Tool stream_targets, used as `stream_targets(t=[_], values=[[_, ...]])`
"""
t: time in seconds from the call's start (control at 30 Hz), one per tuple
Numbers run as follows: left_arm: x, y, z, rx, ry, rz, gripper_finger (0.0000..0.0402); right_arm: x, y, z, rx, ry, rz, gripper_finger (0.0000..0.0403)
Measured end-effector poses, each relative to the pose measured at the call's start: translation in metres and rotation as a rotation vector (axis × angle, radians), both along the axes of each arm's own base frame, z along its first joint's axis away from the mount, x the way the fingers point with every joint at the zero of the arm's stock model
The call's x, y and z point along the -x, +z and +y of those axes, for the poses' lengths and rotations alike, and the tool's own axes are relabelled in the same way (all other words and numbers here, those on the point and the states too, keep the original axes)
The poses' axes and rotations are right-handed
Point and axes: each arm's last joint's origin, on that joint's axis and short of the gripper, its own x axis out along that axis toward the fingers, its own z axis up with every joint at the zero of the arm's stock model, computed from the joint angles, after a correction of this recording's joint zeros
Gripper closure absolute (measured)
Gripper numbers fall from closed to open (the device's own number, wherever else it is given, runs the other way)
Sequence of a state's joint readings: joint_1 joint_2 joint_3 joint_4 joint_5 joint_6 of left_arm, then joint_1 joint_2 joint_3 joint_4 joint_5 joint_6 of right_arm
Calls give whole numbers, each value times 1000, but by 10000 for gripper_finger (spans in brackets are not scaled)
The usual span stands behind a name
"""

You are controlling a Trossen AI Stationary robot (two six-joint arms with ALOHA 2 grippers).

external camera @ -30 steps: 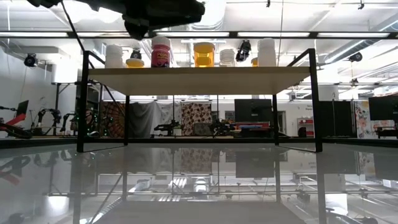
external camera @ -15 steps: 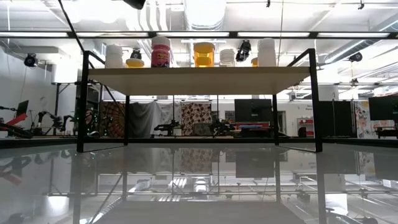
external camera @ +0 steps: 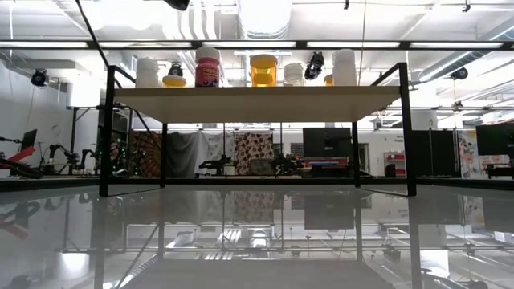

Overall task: Pick and place medicine bottles onto shelf by color
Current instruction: Put the green pill bottle on the shelf

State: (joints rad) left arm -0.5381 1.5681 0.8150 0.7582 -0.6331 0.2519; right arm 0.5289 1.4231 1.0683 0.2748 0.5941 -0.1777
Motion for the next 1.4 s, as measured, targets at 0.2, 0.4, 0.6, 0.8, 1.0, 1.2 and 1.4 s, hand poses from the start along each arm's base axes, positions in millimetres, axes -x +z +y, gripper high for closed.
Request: stream_targets(t=[0.2, 0.4, 0.6, 0.8, 1.0, 1.2, 1.4], values=[[0, 0, 0, 3, 1, -2, 325, -2, 1, -3, -19, 28, -10, 216], [-1, 3, 0, 13, -1, -23, 325, -3, 3, -4, -21, 35, -29, 228], [-1, 4, 1, 4, 1, -33, 325, -3, 4, -3, -23, 36, -31, 249], [-1, 4, 2, 6, 5, -38, 325, -4, 3, -3, -19, 36, -29, 276], [-1, 4, 2, 6, 5, -37, 325, -4, 3, -3, -18, 36, -29, 300], [-1, 3, 2, 5, 5, -34, 325, -4, 2, -3, -18, 36, -25, 298], [-1, 3, 2, 13, 4, -35, 305, -4, 2, -3, -27, 34, -25, 297]])
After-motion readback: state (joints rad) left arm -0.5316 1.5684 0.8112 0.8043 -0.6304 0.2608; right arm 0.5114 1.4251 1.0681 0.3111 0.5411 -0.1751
